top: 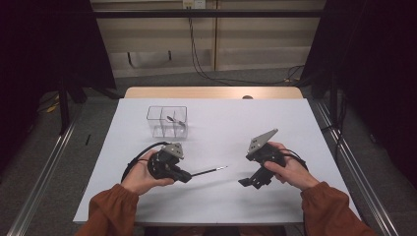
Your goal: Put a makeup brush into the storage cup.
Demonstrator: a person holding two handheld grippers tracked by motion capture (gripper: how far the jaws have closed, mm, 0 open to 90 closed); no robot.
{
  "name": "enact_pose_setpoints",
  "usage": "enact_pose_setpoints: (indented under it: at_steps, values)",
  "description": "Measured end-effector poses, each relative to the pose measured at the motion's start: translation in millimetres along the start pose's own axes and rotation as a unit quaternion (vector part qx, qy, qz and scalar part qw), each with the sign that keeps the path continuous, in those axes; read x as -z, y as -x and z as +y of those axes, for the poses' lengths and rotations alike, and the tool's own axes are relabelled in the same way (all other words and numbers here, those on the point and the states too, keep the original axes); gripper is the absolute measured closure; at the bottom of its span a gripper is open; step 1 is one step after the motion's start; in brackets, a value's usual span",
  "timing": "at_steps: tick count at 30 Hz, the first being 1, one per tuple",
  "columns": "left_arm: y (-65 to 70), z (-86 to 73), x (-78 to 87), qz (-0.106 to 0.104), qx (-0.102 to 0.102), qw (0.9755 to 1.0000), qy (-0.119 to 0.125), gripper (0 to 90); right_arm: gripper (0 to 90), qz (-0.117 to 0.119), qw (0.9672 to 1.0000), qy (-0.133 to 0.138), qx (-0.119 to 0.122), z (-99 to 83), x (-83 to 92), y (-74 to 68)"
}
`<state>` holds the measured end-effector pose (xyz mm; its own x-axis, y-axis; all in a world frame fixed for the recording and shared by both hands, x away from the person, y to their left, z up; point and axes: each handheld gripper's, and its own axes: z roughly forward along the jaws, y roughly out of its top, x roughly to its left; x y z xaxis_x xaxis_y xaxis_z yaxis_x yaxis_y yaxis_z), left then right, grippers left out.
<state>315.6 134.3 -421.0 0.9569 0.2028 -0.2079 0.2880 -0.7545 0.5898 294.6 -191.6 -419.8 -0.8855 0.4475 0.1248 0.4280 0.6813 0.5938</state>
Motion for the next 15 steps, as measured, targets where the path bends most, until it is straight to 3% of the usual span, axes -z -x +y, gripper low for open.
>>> enact_pose_setpoints:
  at_steps: [8,15]
  values:
    - [0.3,-15.8,8.3,0.004,0.019,0.9994,0.029,85.4,3.8,-0.007,0.9999,0.012,0.007,-10.5,-5.1,-3.9]
    - [0.1,-27.5,12.9,0.009,0.04,0.9969,0.068,85.5,3.4,-0.009,0.9986,0.052,0.005,-15.5,-6.9,-4.6]
